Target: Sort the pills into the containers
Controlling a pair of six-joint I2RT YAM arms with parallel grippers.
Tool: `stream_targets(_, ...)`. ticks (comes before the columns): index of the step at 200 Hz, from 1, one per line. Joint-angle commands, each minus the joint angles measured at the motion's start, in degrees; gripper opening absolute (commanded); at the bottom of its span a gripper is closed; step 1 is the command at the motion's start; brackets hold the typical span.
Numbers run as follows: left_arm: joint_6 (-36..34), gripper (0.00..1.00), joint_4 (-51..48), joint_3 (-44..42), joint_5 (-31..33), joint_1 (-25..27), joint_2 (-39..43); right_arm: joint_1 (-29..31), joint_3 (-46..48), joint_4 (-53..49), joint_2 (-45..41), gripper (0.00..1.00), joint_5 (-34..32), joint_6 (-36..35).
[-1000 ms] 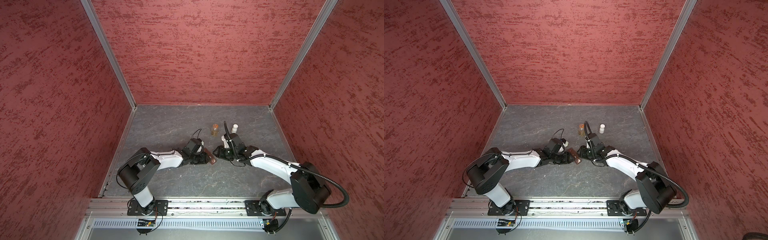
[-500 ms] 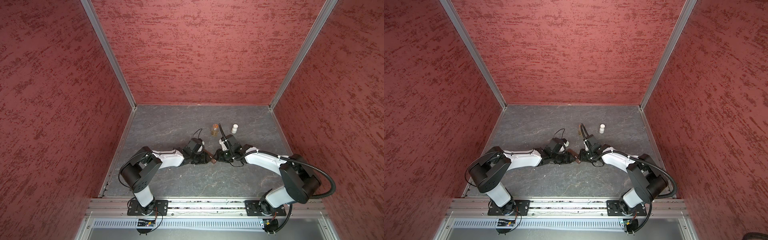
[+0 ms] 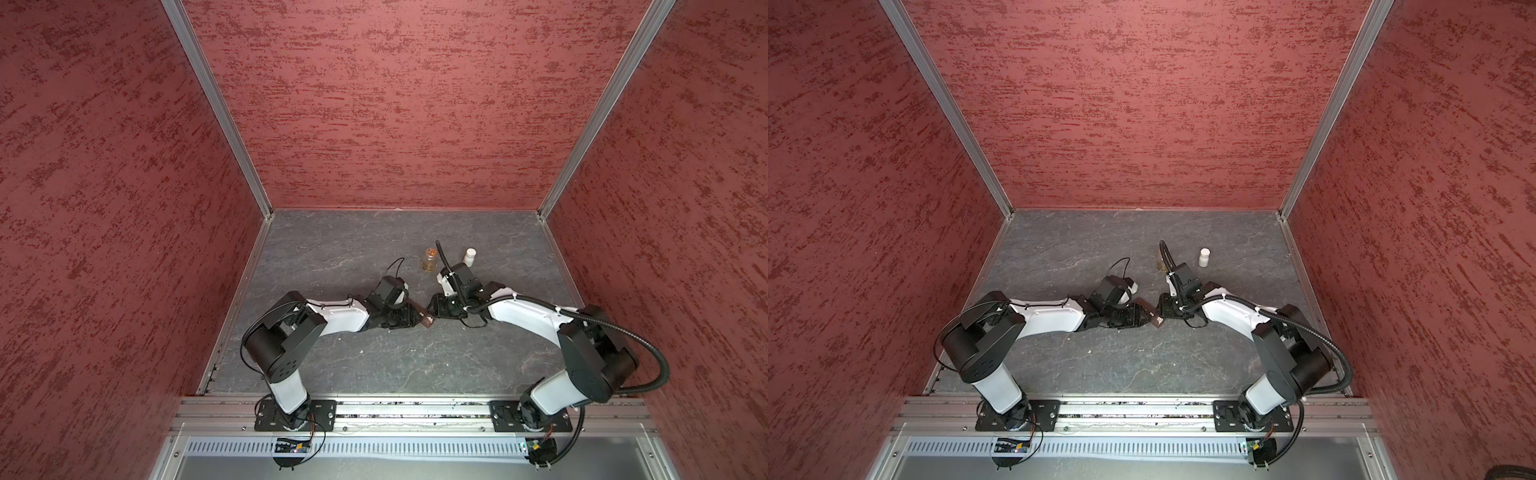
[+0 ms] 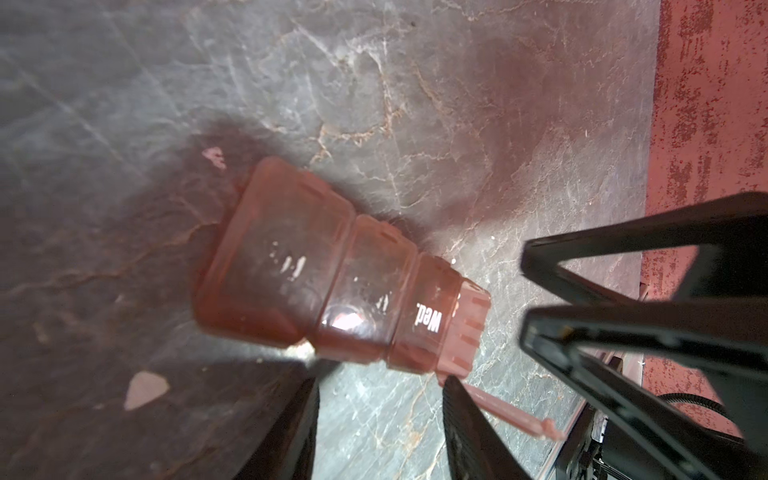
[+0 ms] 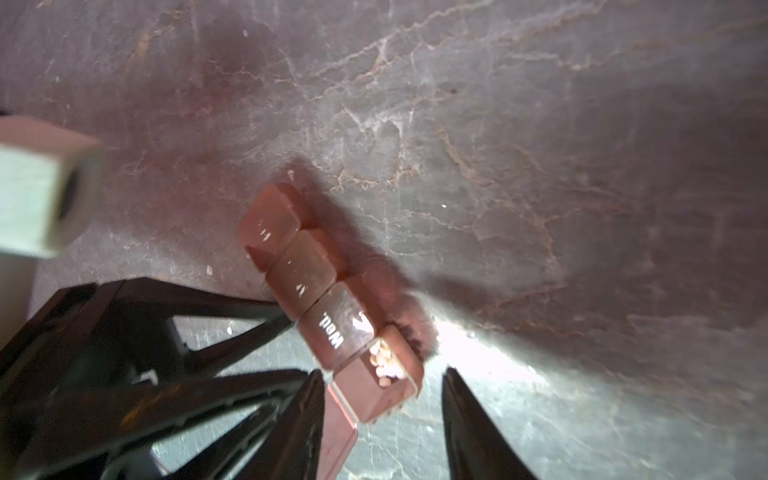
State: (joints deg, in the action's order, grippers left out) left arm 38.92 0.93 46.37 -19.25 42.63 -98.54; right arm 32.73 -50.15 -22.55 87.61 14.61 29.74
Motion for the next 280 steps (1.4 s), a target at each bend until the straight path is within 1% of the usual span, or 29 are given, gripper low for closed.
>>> stream_targets(1, -1.13, 0.5, 0.03, 0.87, -0.18, -1.1, -1.03, -0.3, -2.31, -3.86, -2.97, 0.52, -1.89, -4.86)
stream_targets(28, -1.93, 0.5, 0.55, 1.74, -0.85, -2.9, -1.77, -0.39, -3.56, -5.93, -1.62, 0.55, -2.06, -7.65)
stream_targets(54, -2.94, 0.5, 0.54, 4.01, -1.79, -4.17, -3.46, -0.56, -4.11, -4.82, -0.46, 0.55, -1.06, -7.2)
stream_targets(91, -3.67, 0.5, 0.74, 7.01, -3.24, -5.5, -6.32, -0.65, -4.34, -4.52, -1.21, 0.55, -0.38, -6.79)
stream_targets(128, -4.02, 0.5, 0.16, 8.39, -4.04, -5.57, -7.12, -0.62, -3.89, -4.51, -3.03, 0.57, 2.13, -6.88)
stream_targets(155, -3.8, 0.53, 0.56, 6.31, -4.31, -5.58, -4.91, -0.56, -2.45, -2.77, -4.03, 0.6, 5.59, -6.71)
stream_targets(171, -3.76, 0.52, 0.47, 5.31, -4.31, -5.47, -3.23, -0.47, -1.56, -2.07, -4.03, 0.61, 6.93, -6.62)
stream_targets(202, -4.42, 0.46, -1.91, 5.48, -3.87, -5.37, -2.97, -0.38, -0.66, -1.75, -4.03, 0.61, 6.75, -6.28)
stream_targets(254, -4.81, 0.46, -3.08, 7.25, -4.47, -5.23, -5.6, -0.21, -0.28, -1.87, -4.03, 0.59, 7.44, -6.67)
stream_targets(280, -4.87, 0.46, -3.04, 8.4, -4.92, -5.2, -6.43, 0.14, -0.69, -2.57, -3.88, 0.62, 7.71, -7.74)
